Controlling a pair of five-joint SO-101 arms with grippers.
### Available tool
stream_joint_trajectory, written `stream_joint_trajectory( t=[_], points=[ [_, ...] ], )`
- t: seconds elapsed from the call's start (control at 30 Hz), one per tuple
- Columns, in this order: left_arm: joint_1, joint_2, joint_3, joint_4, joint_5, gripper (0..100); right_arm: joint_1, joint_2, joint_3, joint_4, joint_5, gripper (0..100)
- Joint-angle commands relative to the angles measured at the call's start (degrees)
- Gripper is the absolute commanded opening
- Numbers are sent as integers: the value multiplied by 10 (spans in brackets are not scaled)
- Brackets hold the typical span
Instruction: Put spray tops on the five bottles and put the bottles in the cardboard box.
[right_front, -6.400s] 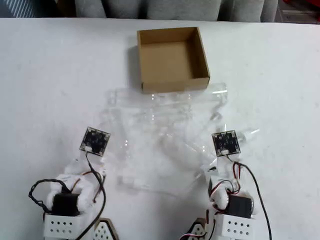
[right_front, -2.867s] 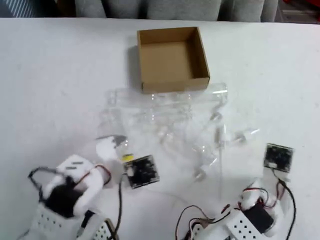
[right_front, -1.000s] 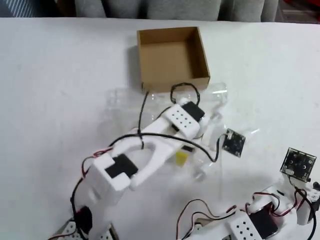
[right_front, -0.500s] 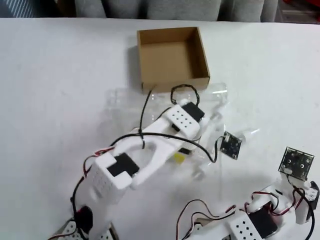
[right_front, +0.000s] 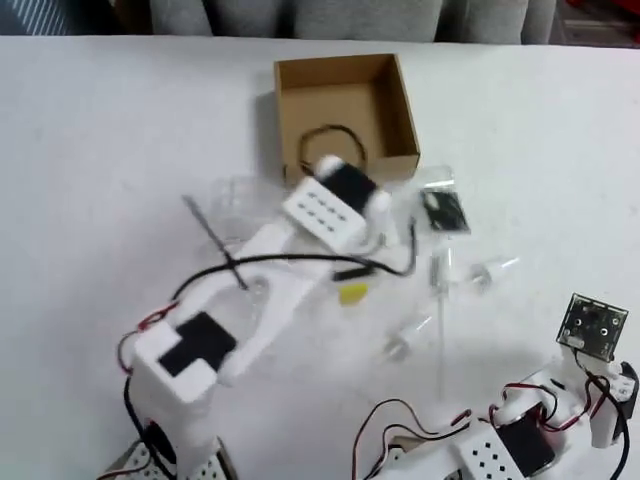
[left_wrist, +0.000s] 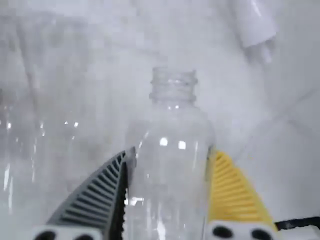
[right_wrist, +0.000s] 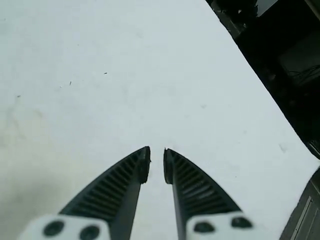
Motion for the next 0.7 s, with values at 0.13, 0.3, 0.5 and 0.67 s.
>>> stream_joint_trajectory(
  t=[0.13, 0.3, 0.5, 0.67],
  points=[
    [-131, -248, 224, -45, 20, 20, -7, -1, 4, 2, 6, 27],
    [-240, -452, 416, -106, 22, 22, -10, -2, 4, 28, 7, 27],
    [-392, -628, 582, -187, 25, 23, -43, -2, 4, 69, 7, 26],
    [-470, -672, 690, -295, 163, 23, -66, -2, 4, 106, 7, 24]
  ],
)
